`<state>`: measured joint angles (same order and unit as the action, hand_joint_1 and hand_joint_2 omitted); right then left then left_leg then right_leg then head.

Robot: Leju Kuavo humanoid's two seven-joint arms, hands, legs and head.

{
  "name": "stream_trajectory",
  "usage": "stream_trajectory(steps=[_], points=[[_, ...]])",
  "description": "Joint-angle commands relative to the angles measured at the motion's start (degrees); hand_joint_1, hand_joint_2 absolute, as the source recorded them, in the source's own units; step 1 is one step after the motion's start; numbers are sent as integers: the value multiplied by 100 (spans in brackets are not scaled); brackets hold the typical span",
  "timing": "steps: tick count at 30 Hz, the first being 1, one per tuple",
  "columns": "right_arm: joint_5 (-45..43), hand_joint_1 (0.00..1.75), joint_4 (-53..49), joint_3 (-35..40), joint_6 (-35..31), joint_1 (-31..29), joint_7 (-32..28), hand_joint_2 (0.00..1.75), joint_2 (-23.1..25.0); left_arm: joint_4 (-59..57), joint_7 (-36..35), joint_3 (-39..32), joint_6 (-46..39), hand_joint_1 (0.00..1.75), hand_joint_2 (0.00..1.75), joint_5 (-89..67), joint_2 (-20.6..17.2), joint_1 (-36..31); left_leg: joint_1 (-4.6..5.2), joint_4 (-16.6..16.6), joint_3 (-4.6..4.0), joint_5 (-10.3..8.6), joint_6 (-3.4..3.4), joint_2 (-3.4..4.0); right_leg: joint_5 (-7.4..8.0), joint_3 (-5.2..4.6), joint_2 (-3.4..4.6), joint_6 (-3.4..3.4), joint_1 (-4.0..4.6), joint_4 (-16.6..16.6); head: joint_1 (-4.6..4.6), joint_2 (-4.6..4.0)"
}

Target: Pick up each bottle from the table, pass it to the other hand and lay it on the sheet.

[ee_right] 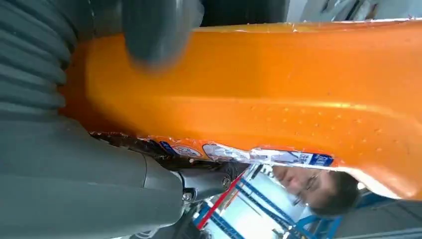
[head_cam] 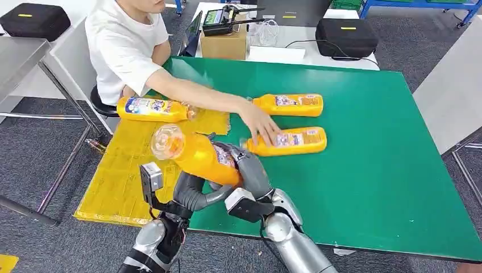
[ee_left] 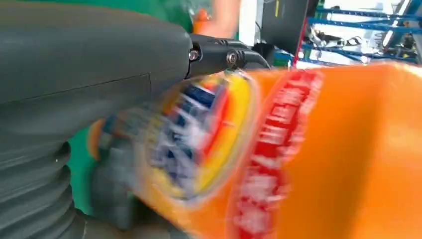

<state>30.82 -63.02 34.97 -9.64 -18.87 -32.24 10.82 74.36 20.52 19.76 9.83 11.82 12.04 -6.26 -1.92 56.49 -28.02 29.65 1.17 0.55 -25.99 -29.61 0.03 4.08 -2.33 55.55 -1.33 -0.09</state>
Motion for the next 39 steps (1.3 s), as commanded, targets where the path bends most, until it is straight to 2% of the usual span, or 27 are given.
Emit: stream_trajectory(steps=[1, 6, 10, 11, 12, 13, 15, 16, 19, 21, 27, 29, 31, 32, 34, 37, 38, 39], points=[[31, 175, 652, 531, -124, -371, -29, 175, -32, -254, -37, 187, -8, 0, 175, 146, -102, -268, -1, -7, 7, -1, -14, -4, 2, 8, -2, -20, 5, -9, -2, 0], [114, 175, 619, 769, -233, -258, -21, 175, -87, -323, 7, 28, -328, 0, 175, 309, -43, -338, -1, -12, 10, -2, -13, -7, 1, 11, -5, -22, 6, -13, -2, 0], [165, 175, 594, 932, -326, -191, 58, 175, -170, -142, -45, -371, -486, 2, 175, 919, 71, -329, -3, -12, 11, -2, -16, -9, 2, 10, -6, -26, 9, -15, -4, 0], [202, 112, 562, 941, -415, -165, 66, 175, -174, -70, -48, -419, -470, 87, 175, 1041, 69, -313, -2, -6, 3, -1, -11, -9, 0, 3, -8, -16, 6, -8, -2, 0], [202, 112, 562, 941, -415, -165, 66, 175, -174, -70, -48, -419, -470, 87, 175, 1041, 69, -313, -1, -4, 0, -1, -9, -6, 0, -1, -4, -13, 4, -6, -2, 0], [260, 0, 511, 946, -554, -115, 83, 175, -158, 25, -51, -465, -464, 175, 175, 1120, 55, -288, -4, -11, 8, -1, -17, -8, 2, 8, -6, -25, 9, -15, -2, 0], [412, 0, 417, 980, -796, -71, 137, 175, -160, 104, -83, -526, -443, 175, 175, 1277, 70, -254, -5, -12, 9, -1, -16, -6, 2, 9, -4, -26, 11, -17, -2, 0], [558, 0, 362, 1000, -1014, -60, 170, 0, -161, 124, -115, -540, -414, 175, 175, 1354, 76, -246, -3, -8, 2, -1, -13, -7, 1, 3, -6, -21, 8, -11, 0, 0], [596, 0, 229, 1031, -1155, -26, 206, 0, -164, 160, -102, -534, -395, 175, 175, 1395, 71, -228, -1, -7, 4, 0, -11, -6, -1, 3, -5, -18, 5, -7, -4, 0], [669, 0, -26, 1000, -1732, 61, 20, 0, -144, 161, -106, -503, -264, 175, 175, 1521, 71, -240, -3, -8, 3, 0, -16, -8, 0, 4, -6, -24, 9, -12, -2, 0], [675, 0, -174, 1026, -1724, 82, 65, 0, -171, 149, -102, -483, -277, 175, 175, 1511, 79, -259, -3, -10, 6, 0, -18, -5, 0, 7, -4, -26, 9, -14, 0, 0], [689, 0, -383, 932, -2397, 149, -293, 0, -145, 97, -82, -425, -252, 175, 175, 1491, 61, -323, 0, -4, -4, -1, -11, -9, -1, -4, -8, -16, 4, -6, 0, 0], [863, 0, -695, 958, -2747, 173, -261, 0, -201, -22, -73, -342, -349, 175, 175, 1366, 44, -437, -3, -8, 1, -1, -17, -13, -1, 3, -10, -27, 9, -11, -2, 0], [1323, 0, -985, 706, -3036, 295, -358, 0, -142, -162, -44, -228, -780, 175, 175, 885, -15, -556, -1, -1, -8, -1, -12, -13, -2, -6, -12, -19, 5, -4, -2, 0], [2071, 0, -1370, 123, -3036, 573, -645, 0, 111, -499, -85, -151, -1108, 175, 175, 538, -48, -748, 0, -1, -10, -2, -12, -21, -3, -6, -20, -19, 5, -4, -2, 2], [2602, 0, -1982, -170, -3036, 735, -776, 0, 259, -830, 228, 73, -1841, 175, 175, -597, -214, -959, 1, -6, -5, -4, -13, -24, -4, -3, -23, -22, 4, -5, -2, 0], [2673, 0, -2146, -242, -3036, 776, -776, 175, 287, -967, 333, 232, -2363, 175, 175, -1435, -337, -1059, 0, -11, 1, -5, -18, -28, -3, 4, -25, -31, 7, -11, 0, 0], [2737, 0, -2211, -315, -3036, 798, -776, 175, 321, -1082, 261, 339, -2657, 175, 175, -1918, -440, -1135, -2, -6, -4, -3, -15, -26, -4, -2, -23, -29, 8, -6, -2, 0]])
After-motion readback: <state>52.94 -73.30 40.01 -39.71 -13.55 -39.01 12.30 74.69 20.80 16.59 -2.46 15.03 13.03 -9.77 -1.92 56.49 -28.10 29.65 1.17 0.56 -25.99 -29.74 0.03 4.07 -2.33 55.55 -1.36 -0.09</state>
